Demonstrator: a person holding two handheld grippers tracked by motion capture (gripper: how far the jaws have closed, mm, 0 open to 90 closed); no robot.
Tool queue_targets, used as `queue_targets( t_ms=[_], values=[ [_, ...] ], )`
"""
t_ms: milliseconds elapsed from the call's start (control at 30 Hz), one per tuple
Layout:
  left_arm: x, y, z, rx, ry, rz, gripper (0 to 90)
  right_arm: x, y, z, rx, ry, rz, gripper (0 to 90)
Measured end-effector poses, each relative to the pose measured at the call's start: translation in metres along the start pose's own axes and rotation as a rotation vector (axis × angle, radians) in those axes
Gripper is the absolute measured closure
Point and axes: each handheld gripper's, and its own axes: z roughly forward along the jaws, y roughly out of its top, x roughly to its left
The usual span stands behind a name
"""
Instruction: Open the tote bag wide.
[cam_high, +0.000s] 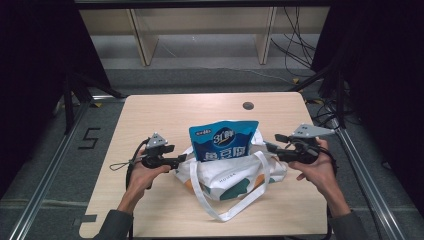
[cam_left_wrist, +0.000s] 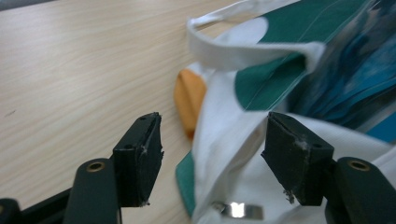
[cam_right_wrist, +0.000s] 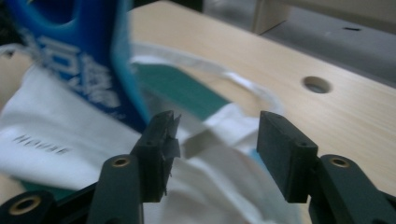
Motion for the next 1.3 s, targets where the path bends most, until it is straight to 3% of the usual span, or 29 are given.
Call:
queue_targets(
  t_ms=[67, 133, 200, 300, 333, 367, 400, 433, 467, 533, 600, 667, 733, 767, 800, 867, 900, 967, 1033, 1067, 1100, 1133, 1167, 1200, 1233, 1267, 1300],
  values=[
    [-0.005, 0.006, 0.002, 0.003, -0.008, 0.037, 37.4, 0.003, 0.000, 0.005, 0.003, 0.017, -0.024, 45.8],
    [-0.007, 0.009, 0.009, 0.056, -0.010, 0.100, 39.5, 0.008, 0.000, 0.017, 0.038, 0.064, -0.047, 47.1],
    [-0.004, 0.010, 0.013, 0.071, -0.002, 0.105, 39.7, 0.008, 0.000, 0.021, 0.052, 0.074, -0.072, 48.7],
    [-0.001, 0.011, 0.021, 0.043, -0.033, 0.085, 51.2, 0.010, -0.003, 0.033, 0.101, 0.114, -0.131, 63.3],
    [-0.003, 0.013, 0.025, 0.023, -0.041, 0.070, 61.5, 0.013, -0.006, 0.036, 0.145, 0.079, -0.192, 69.9],
    [-0.003, 0.013, 0.025, 0.023, -0.041, 0.070, 65.5, 0.013, -0.006, 0.036, 0.145, 0.079, -0.192, 69.9],
    [-0.002, 0.016, 0.024, 0.036, -0.029, 0.104, 65.5, 0.015, -0.006, 0.035, 0.164, 0.060, -0.229, 72.0],
    [-0.001, 0.017, 0.027, 0.013, -0.027, 0.105, 76.4, 0.021, -0.007, 0.030, 0.183, 0.038, -0.271, 78.1],
    [-0.001, 0.018, 0.029, -0.008, -0.030, 0.079, 76.4, 0.021, -0.007, 0.030, 0.183, 0.038, -0.271, 78.1],
    [0.005, 0.018, 0.034, -0.003, -0.024, 0.078, 82.8, 0.034, -0.010, 0.022, 0.221, 0.029, -0.305, 79.1],
    [0.011, 0.016, 0.042, 0.002, -0.010, 0.069, 83.6, 0.038, -0.012, 0.019, 0.229, 0.035, -0.307, 79.4],
    [0.018, 0.011, 0.051, -0.009, -0.016, 0.010, 85.1, 0.048, -0.020, 0.014, 0.256, 0.069, -0.305, 80.0],
    [0.020, 0.008, 0.054, 0.011, -0.023, -0.024, 85.1, 0.052, -0.025, 0.014, 0.265, 0.074, -0.309, 80.0],
    [0.022, 0.007, 0.054, 0.034, -0.030, -0.015, 84.9, 0.056, -0.030, 0.015, 0.284, 0.083, -0.314, 80.1],
    [0.021, 0.006, 0.056, 0.019, -0.028, -0.036, 84.8, 0.060, -0.034, 0.015, 0.299, 0.095, -0.321, 80.1],
    [0.022, 0.002, 0.058, 0.045, -0.030, -0.026, 84.9, 0.067, -0.043, 0.018, 0.332, 0.123, -0.307, 80.4],
    [0.021, -0.001, 0.060, 0.054, -0.025, -0.028, 85.0, 0.068, -0.048, 0.024, 0.350, 0.143, -0.325, 80.5],
    [0.019, -0.010, 0.069, 0.070, -0.018, -0.037, 85.6, 0.071, -0.063, 0.039, 0.410, 0.124, -0.311, 81.1],
    [0.022, -0.012, 0.068, 0.075, -0.019, -0.055, 84.2, 0.070, -0.074, 0.055, 0.422, 0.142, -0.325, 81.3],
    [0.021, -0.010, 0.067, 0.069, -0.020, -0.085, 82.1, 0.070, -0.074, 0.054, 0.421, 0.134, -0.327, 81.3],
    [0.021, -0.008, 0.062, 0.088, -0.024, -0.065, 82.1, 0.070, -0.074, 0.054, 0.421, 0.134, -0.327, 81.3],
    [0.020, -0.006, 0.059, 0.082, -0.024, -0.060, 75.9, 0.072, -0.076, 0.052, 0.421, 0.127, -0.290, 81.0],
    [0.018, -0.003, 0.055, 0.064, -0.034, -0.089, 70.4, 0.071, -0.075, 0.051, 0.419, 0.132, -0.283, 80.7],
    [0.018, -0.001, 0.048, 0.075, -0.042, -0.074, 70.4, 0.071, -0.075, 0.051, 0.419, 0.132, -0.283, 80.7],
    [0.016, 0.002, 0.041, 0.077, -0.052, -0.069, 63.0, 0.070, -0.075, 0.052, 0.410, 0.141, -0.291, 80.2],
    [0.009, 0.004, 0.035, 0.039, -0.044, -0.102, 60.7, 0.070, -0.074, 0.050, 0.409, 0.133, -0.265, 78.7],
    [0.007, 0.006, 0.026, 0.039, -0.047, -0.075, 54.8, 0.069, -0.073, 0.047, 0.402, 0.142, -0.250, 74.4]
  ],
)
